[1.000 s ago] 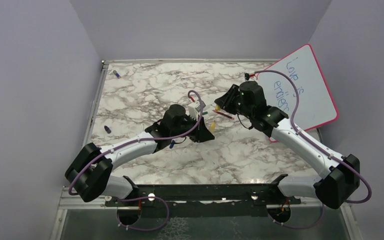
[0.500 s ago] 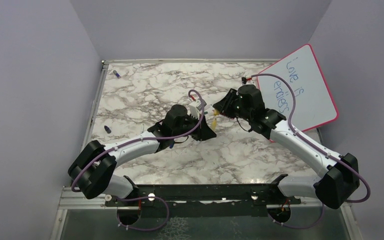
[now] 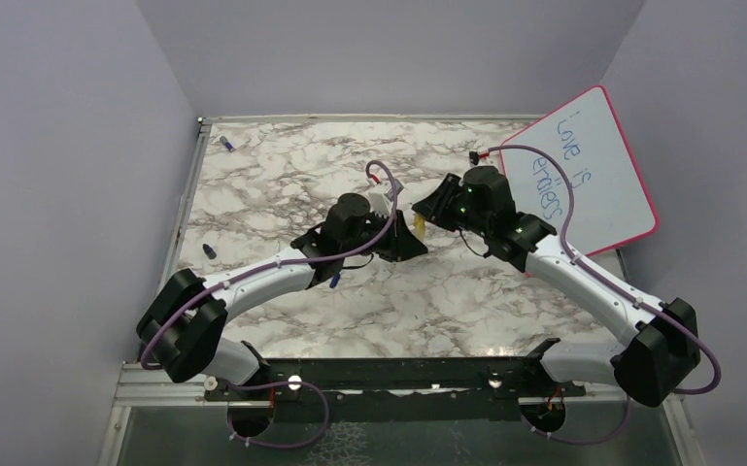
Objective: Insert the pens into the pen caps
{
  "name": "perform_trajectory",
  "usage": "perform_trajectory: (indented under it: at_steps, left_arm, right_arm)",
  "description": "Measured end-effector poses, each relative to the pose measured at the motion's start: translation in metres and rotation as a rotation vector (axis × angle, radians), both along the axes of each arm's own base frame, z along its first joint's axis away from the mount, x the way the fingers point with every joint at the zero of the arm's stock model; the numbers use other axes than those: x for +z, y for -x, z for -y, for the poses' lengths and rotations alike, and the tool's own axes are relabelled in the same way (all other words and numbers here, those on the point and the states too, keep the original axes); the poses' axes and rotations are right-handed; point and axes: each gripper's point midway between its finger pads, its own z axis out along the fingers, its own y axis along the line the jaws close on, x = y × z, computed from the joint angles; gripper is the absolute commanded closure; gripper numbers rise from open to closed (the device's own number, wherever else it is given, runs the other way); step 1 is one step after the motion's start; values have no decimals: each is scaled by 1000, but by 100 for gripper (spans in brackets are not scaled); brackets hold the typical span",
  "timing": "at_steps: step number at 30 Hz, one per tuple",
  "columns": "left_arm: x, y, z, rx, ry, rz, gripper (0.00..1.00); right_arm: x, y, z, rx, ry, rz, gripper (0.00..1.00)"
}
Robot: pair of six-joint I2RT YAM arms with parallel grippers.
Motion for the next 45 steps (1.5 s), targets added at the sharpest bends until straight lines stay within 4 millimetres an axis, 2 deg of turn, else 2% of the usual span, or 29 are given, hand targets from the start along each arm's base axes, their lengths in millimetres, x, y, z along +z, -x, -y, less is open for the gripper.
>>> perform_trajectory:
  at_steps: [9,20,37,45]
  left_arm:
    - [-3,4,1,-5,-9,-22,100]
    - [-19,13,-4,-13,-45,-58,100]
    - [-18,14,-3,-5,-37,-77,100]
    - [-15,13,-2,-5,-27,-69,100]
  right_arm:
    - [0,-3,4,-27,10,9,95]
    - [4,-9,7,-55,13,30,95]
    - [12,-5,7,-44,-5,45,95]
    - [6,-2,7,-35,2,33,95]
